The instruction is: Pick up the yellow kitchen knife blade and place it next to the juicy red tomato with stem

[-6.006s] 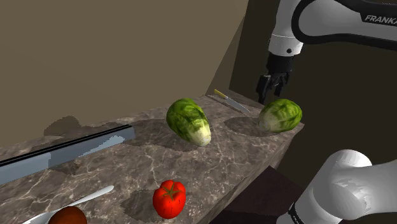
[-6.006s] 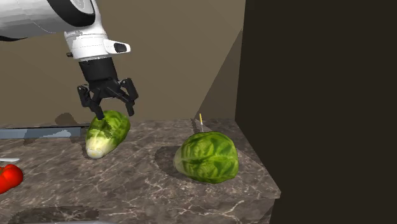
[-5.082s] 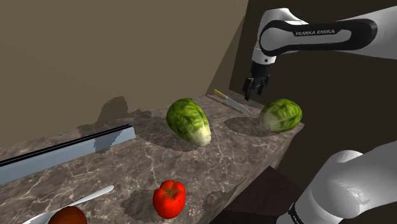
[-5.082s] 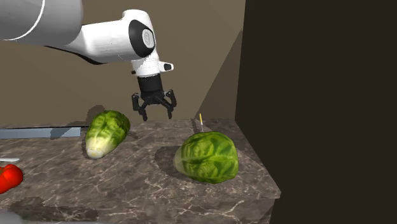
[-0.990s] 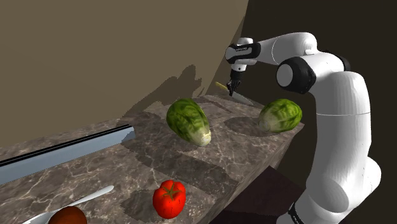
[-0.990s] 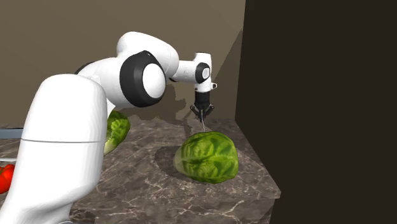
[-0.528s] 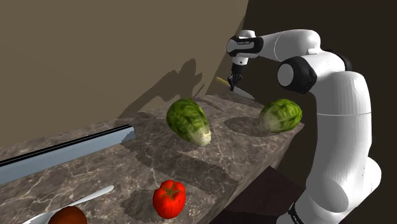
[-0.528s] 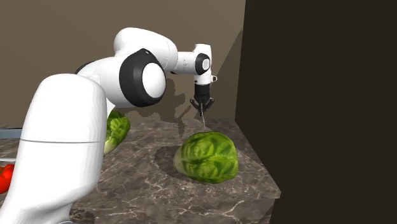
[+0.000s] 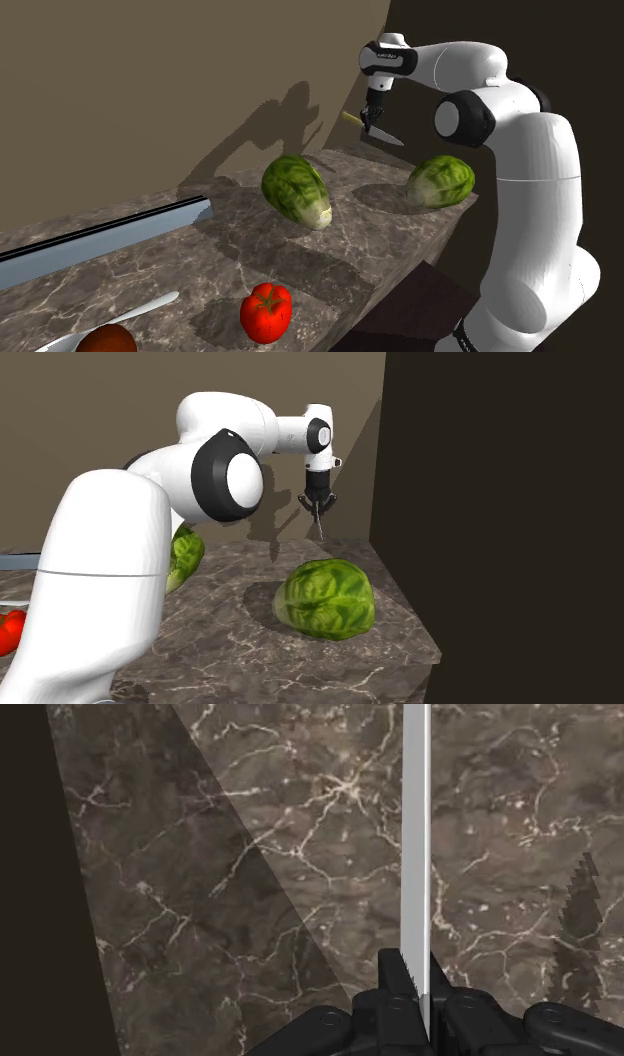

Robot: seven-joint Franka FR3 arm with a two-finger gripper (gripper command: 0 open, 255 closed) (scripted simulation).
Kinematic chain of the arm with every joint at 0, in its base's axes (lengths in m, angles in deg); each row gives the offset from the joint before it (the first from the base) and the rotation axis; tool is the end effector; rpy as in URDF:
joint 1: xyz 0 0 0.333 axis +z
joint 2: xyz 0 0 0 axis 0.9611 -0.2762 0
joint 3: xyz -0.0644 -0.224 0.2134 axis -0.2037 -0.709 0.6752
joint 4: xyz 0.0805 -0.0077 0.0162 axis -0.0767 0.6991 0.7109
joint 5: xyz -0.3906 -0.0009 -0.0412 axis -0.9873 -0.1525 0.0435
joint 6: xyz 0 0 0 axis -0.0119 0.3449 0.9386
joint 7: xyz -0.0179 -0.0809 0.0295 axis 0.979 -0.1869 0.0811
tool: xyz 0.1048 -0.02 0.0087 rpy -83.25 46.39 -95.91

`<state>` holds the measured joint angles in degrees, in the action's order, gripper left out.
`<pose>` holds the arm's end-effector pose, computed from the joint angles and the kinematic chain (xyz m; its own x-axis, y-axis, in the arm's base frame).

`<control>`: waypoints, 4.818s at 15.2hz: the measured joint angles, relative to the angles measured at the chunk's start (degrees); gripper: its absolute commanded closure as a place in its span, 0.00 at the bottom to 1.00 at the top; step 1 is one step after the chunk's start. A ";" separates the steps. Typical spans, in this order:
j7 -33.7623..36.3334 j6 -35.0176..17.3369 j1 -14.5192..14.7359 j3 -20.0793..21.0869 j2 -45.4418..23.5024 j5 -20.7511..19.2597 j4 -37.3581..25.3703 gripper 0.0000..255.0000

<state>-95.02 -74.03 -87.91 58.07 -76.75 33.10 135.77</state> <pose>0.6360 -0.2971 0.5214 0.9998 -0.0034 0.0218 -0.0034 -1.0000 0.0013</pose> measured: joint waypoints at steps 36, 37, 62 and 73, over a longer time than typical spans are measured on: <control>43.23 -12.08 26.06 18.71 40.24 -8.45 51.08 1.00; 44.47 -11.95 26.58 19.45 40.03 -8.33 50.65 1.00; 59.07 -23.12 32.91 29.05 37.25 -6.14 57.72 1.00; 57.78 -49.92 31.62 29.50 35.11 -6.58 62.64 0.00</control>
<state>-37.25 -123.94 -56.29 87.57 -41.64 26.52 198.41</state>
